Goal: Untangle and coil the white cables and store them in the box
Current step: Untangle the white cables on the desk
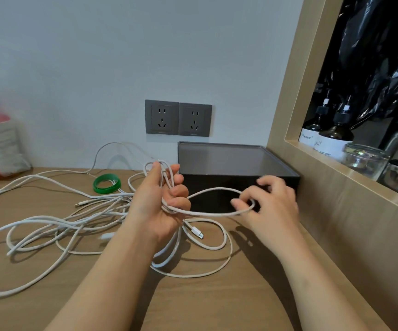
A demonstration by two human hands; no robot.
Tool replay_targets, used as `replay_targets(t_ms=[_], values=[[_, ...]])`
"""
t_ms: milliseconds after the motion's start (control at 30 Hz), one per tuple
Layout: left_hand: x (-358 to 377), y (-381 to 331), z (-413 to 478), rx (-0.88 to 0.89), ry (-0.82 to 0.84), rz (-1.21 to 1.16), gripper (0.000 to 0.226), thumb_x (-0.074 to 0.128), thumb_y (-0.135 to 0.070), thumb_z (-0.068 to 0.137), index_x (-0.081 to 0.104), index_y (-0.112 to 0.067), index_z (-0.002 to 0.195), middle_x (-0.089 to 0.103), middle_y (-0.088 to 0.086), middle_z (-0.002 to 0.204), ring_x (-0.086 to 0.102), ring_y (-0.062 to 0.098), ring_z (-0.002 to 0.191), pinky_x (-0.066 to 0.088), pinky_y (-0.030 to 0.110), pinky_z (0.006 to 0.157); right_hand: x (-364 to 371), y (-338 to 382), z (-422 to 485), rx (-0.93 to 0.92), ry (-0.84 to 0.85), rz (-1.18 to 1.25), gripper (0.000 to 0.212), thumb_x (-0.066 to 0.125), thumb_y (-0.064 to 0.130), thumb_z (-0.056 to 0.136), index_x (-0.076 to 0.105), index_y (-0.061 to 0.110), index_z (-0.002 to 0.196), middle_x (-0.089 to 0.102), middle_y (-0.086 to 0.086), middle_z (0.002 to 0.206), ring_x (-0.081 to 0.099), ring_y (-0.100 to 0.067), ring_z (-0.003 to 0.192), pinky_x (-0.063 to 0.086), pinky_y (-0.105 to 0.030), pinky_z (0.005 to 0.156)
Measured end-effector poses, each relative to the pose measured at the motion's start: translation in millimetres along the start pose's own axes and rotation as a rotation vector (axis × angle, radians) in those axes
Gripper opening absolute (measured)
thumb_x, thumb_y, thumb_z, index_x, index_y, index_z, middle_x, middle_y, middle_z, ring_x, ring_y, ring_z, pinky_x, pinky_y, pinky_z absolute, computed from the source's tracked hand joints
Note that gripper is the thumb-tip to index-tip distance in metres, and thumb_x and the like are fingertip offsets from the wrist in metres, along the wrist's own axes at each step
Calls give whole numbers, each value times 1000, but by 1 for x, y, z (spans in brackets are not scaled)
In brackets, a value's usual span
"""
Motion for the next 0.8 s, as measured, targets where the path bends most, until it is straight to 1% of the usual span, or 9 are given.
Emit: replay_targets(t_ms=[100, 167, 233, 333, 400, 500, 633, 700, 800], values=[[0, -1, -2, -13, 9, 72, 30, 45, -40, 96, 58, -13, 91, 48, -1, 58, 36, 3, 37, 28, 10, 29, -1, -10, 3, 199, 35, 298, 11, 57, 24, 91, 62, 24, 82, 54, 3, 97, 52, -14, 89, 38, -19, 64], [1, 1, -3, -25, 1, 133, 25, 48, -36, 96, 59, -13, 93, 48, 0, 59, 35, 4, 37, 27, 11, 29, -1, -9, 2, 322, 111, 592, 22, 52, 8, 93, 66, 24, 85, 63, -1, 92, 58, -12, 77, 43, -19, 60], [1, 1, -3, -25, -13, 216, 19, 52, -29, 94, 59, -12, 95, 47, 0, 60, 33, 4, 38, 25, 10, 30, -3, -8, 0, 459, 147, 925, 34, 46, -7, 89, 70, 17, 89, 69, -6, 93, 59, -16, 74, 46, -23, 59], [1, 1, -5, -61, 3, 325, 14, 55, -22, 93, 60, -10, 97, 47, 1, 60, 31, 4, 38, 23, 10, 29, -6, -11, -2, 589, 139, 1261, 33, 40, -3, 86, 70, 8, 95, 73, -9, 94, 51, -15, 67, 41, -23, 52], [1, 3, -6, -101, 35, 375, 14, 54, -20, 91, 60, -10, 99, 46, 3, 61, 31, 4, 36, 24, 9, 28, -8, -13, -1, 602, 127, 1305, 28, 43, 2, 90, 69, 8, 97, 73, -9, 93, 43, -11, 57, 34, -18, 43], [1, 7, -7, -121, 66, 508, 15, 56, -22, 90, 61, -9, 98, 48, 4, 65, 31, 4, 37, 24, 11, 27, -7, -11, 0, 577, 139, 1371, 24, 48, -3, 91, 68, 9, 97, 72, -8, 87, 43, -8, 44, 33, -13, 34], [3, 10, -7, -29, 79, 799, 29, 61, -27, 87, 59, -8, 110, 57, 7, 87, 33, 6, 45, 26, 13, 32, -9, -6, 2, 520, 49, 1494, 21, 53, -4, 89, 66, 10, 96, 67, -8, 80, 52, -7, 47, 44, -14, 41], [2, 15, -6, -15, 127, 921, 32, 65, -31, 84, 60, -10, 108, 62, 7, 97, 37, 7, 46, 28, 14, 35, -10, -3, 3, 467, -8, 1546, 21, 53, -6, 88, 64, 10, 94, 63, -7, 77, 55, -7, 50, 48, -15, 45], [1, 24, -4, -22, 252, 1166, 34, 71, -34, 79, 62, -10, 103, 59, 1, 80, 45, 7, 52, 34, 15, 41, -10, 3, 3, 394, -35, 1583, 22, 52, -7, 87, 63, 11, 92, 60, -6, 74, 57, -8, 52, 51, -17, 48]])
Point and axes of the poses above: each hand's wrist, its own z-axis towards the middle knuckle, its own x-axis out of the palm, y = z × x, the point moved 3 cm from there along z, towards the middle knuckle
